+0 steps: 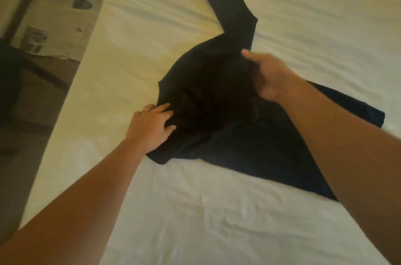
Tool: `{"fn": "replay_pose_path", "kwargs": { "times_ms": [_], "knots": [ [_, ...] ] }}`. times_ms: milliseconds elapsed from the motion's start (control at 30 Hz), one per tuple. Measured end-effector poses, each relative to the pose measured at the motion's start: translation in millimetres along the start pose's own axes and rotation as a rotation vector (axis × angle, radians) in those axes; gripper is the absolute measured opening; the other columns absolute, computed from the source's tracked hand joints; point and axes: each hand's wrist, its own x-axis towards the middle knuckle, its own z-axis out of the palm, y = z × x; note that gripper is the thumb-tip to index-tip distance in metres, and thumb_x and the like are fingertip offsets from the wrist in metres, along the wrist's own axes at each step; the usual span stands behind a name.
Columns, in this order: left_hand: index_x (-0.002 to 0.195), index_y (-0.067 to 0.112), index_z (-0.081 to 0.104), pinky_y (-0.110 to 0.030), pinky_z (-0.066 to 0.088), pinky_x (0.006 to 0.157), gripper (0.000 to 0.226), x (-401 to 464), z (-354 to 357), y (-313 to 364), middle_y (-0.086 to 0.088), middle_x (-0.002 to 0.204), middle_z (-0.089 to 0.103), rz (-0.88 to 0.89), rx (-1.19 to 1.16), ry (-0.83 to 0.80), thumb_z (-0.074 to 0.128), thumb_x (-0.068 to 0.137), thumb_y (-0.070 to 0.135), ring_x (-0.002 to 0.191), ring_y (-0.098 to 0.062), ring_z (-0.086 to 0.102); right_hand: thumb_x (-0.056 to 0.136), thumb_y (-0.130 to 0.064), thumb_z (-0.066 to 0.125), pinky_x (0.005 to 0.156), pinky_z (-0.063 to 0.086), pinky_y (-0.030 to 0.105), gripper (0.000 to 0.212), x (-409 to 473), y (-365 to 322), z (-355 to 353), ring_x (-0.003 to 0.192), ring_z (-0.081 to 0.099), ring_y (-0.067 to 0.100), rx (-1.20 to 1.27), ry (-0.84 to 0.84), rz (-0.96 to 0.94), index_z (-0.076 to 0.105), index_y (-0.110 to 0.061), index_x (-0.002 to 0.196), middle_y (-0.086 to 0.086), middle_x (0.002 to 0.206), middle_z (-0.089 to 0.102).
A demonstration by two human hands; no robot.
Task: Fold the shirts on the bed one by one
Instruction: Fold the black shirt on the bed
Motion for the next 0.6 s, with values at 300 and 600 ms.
{"fn": "replay_pose_path", "kwargs": {
  "times_ms": [300, 600],
  "knots": [
    [0.118, 0.026, 0.071, -0.045, 0.049, 0.095, 0.034, -1.4, -4.9, 11.2, 0.003, 0.127, 0.065, -0.178, -0.272, 0.171, 0.052, 0.101, 0.048, 0.117, -0.029, 0.054, 0.092, -0.026, 0.063, 0.075, 0.054, 0.026, 0.018, 33.6, -6.5, 27.7, 0.082, 0.068, 0.009, -0.376, 0.417, -0.505, 0.071, -0.020, 0.107, -0.001, 0.094, 0.074],
    [0.122, 0.039, 0.060, -0.041, 0.035, 0.097, 0.068, -54.4, 15.6, 2.0, 0.017, 0.099, 0.062, -0.280, -0.506, 0.021, 0.046, 0.076, 0.087, 0.106, -0.015, 0.051, 0.100, -0.028, 0.059, 0.090, 0.053, 0.044, 0.057, 48.2, 78.4, 78.8, 0.102, 0.062, 0.026, -1.621, -0.342, -0.328, 0.034, -0.031, 0.151, 0.005, 0.120, 0.062]
  ]
}}
